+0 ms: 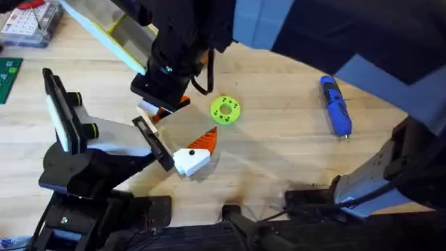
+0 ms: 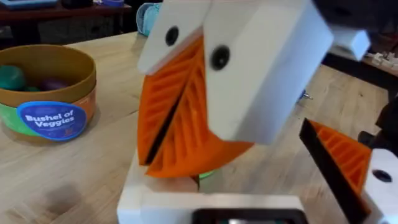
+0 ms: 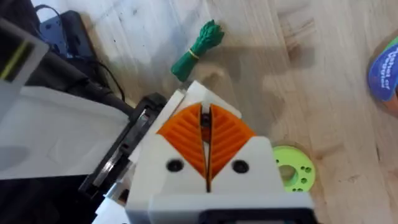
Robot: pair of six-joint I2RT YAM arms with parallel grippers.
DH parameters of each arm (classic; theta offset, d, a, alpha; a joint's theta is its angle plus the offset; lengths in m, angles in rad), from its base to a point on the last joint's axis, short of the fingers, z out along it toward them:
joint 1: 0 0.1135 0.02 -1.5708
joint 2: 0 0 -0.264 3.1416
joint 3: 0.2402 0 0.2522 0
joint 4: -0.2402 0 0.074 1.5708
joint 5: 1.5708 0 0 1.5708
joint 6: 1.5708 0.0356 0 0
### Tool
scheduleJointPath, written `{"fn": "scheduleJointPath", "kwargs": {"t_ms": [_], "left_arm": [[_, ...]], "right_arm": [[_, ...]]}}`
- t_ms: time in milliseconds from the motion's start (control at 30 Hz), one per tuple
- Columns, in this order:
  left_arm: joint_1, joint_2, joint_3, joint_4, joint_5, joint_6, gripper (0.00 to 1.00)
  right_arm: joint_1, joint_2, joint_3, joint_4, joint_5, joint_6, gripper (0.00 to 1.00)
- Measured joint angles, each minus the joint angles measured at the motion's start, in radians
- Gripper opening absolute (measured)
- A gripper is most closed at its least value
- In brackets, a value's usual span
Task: Pick up the gripper from the table and insert it into the empty holder that is missing its gripper. Then pick up a screw, insert it into the mounting hole, and use the screwdriver to tighten it. Finally, clean up the table by picking up the vegetable and placing it into the bucket.
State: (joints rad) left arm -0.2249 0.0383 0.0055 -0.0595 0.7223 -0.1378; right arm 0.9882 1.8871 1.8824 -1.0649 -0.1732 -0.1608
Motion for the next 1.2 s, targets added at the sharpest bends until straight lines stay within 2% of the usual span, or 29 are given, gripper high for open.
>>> {"fn": "scheduleJointPath", "kwargs": {"t_ms": [467, 667, 1200], "left_arm": [[0.0, 0.0, 0.0, 0.0, 0.0, -0.001, 0.988], [0.0, 0.0, 0.0, 0.0, -0.001, -0.001, 0.988], [0.0, 0.0, 0.0, 0.0, -0.001, -0.001, 0.988]], "right_arm": [[0.0, 0.0, 0.0, 0.001, 0.0, 0.0, 0.009], [0.001, 0.0, 0.0, -0.001, -0.005, 0.004, 0.099], [0.003, 0.0, 0.001, -0.002, -0.011, 0.004, 0.187]]}}
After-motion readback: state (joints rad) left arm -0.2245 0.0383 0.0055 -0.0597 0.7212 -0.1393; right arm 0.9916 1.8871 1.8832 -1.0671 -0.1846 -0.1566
